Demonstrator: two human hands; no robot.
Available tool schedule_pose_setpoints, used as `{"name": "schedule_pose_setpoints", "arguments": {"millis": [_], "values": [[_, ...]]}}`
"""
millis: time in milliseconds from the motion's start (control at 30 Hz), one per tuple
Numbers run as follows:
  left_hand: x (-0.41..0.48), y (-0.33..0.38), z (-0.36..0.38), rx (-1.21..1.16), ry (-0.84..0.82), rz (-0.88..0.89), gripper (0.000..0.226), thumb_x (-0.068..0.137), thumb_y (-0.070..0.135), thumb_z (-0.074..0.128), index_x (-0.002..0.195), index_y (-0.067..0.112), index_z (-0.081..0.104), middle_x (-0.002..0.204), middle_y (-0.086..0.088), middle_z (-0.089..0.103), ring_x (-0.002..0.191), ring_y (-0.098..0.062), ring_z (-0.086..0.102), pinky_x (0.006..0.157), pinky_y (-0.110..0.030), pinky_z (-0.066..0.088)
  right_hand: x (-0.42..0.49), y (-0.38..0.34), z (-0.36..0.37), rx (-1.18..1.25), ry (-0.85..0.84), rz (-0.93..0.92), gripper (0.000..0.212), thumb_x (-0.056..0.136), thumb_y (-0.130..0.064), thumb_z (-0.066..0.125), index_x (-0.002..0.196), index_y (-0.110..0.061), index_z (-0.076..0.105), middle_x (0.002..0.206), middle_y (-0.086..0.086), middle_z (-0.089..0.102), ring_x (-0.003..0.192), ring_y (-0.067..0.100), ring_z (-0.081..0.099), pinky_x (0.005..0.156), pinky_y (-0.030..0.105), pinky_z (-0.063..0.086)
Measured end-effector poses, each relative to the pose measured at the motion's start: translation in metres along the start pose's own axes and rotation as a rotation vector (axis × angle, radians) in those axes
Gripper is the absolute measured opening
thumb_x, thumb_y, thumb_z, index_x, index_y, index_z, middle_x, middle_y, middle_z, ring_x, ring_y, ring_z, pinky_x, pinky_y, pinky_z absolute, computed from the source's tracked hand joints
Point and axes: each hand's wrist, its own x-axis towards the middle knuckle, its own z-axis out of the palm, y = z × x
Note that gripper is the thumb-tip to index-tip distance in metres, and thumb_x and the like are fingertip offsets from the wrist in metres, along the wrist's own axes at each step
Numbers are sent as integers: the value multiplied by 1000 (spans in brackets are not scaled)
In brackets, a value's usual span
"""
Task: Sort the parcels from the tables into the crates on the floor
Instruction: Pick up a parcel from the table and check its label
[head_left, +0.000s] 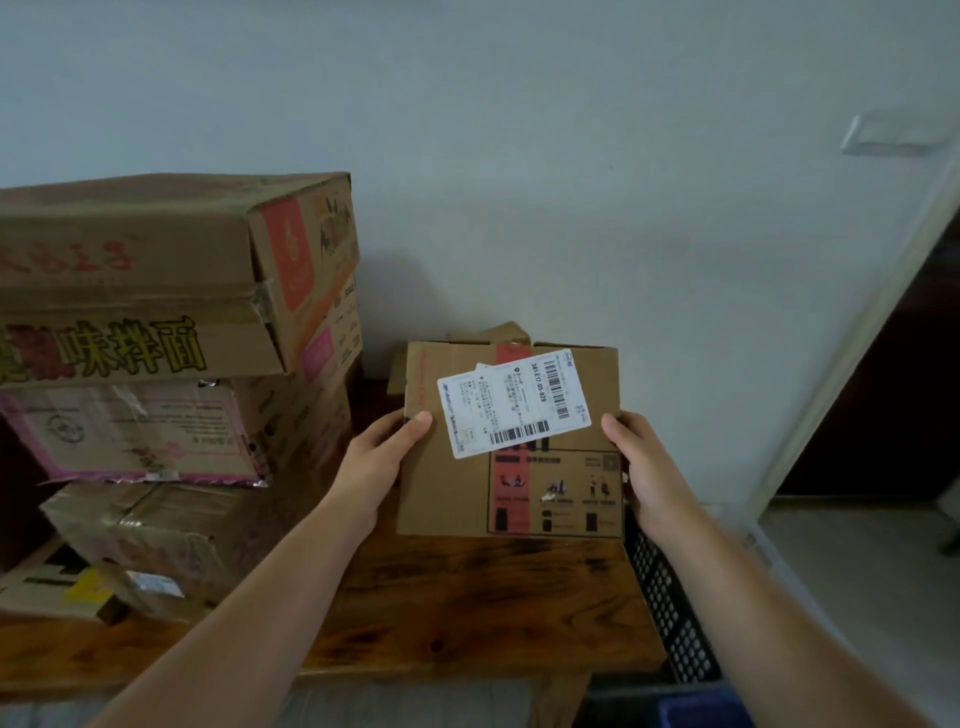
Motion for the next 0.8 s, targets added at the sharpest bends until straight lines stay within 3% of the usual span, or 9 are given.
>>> {"name": "schedule_pose_setpoints", "arguments": {"millis": [67, 167, 267, 333, 400, 467, 567, 800], "values": [[-4, -6, 1, 10, -22, -11, 61, 83, 46, 64, 137, 26, 44, 95, 8, 55, 87, -13, 55, 68, -30, 47, -10, 3, -6, 4, 21, 8, 33, 96, -33, 51, 122, -12, 48, 104, 4, 64, 90, 17, 64, 68, 33, 49], [-14, -19, 5, 31, -81, -24, 62, 82, 46, 64, 137, 24, 44, 98, 8, 54, 91, -15, 55, 80, -35, 48, -27, 14, -14, 31, 70, 31, 30, 95, -34, 52, 119, -16, 52, 102, 5, 69, 92, 21, 68, 74, 38, 53], [-24, -27, 11, 54, -114, -22, 62, 82, 45, 65, 136, 24, 45, 114, 2, 56, 102, -19, 54, 91, -40, 47, -43, 20, -23, 28, 106, 49, 36, 92, -37, 54, 122, -18, 53, 106, 5, 70, 99, 24, 67, 85, 46, 53], [-33, -30, 18, 62, -143, -10, 59, 83, 45, 65, 135, 24, 46, 117, 0, 56, 102, -19, 54, 86, -37, 47, -55, 22, -35, 21, 123, 59, 31, 92, -39, 54, 117, -21, 56, 108, 5, 70, 102, 25, 67, 91, 50, 51], [-46, -33, 31, 67, -188, -5, 57, 83, 44, 64, 134, 25, 47, 113, 2, 57, 101, -18, 56, 81, -35, 47, -67, 23, -52, 18, 147, 72, 28, 93, -40, 52, 114, -22, 56, 109, 6, 70, 100, 24, 67, 89, 49, 52], [-60, -37, 47, 81, -231, 1, 54, 84, 43, 63, 133, 25, 48, 110, 4, 59, 102, -18, 56, 86, -37, 47, -80, 21, -71, 22, 180, 78, 29, 95, -40, 49, 118, -22, 55, 105, 3, 71, 95, 21, 68, 78, 42, 55], [-79, -44, 81, 96, -271, 3, 58, 83, 44, 64, 135, 24, 47, 121, 0, 59, 107, -20, 56, 90, -39, 48, -99, 17, -109, 24, 209, 73, 27, 98, -38, 46, 118, -24, 56, 100, -1, 71, 90, 17, 69, 67, 34, 52], [-139, -80, 203, 127, -326, -35, 61, 84, 46, 63, 137, 22, 45, 120, 1, 57, 108, -22, 54, 97, -42, 45, -136, 16, -242, -42, 318, 127, 29, 97, -41, 48, 116, -25, 62, 103, 3, 73, 95, 22, 69, 81, 43, 55]]}}
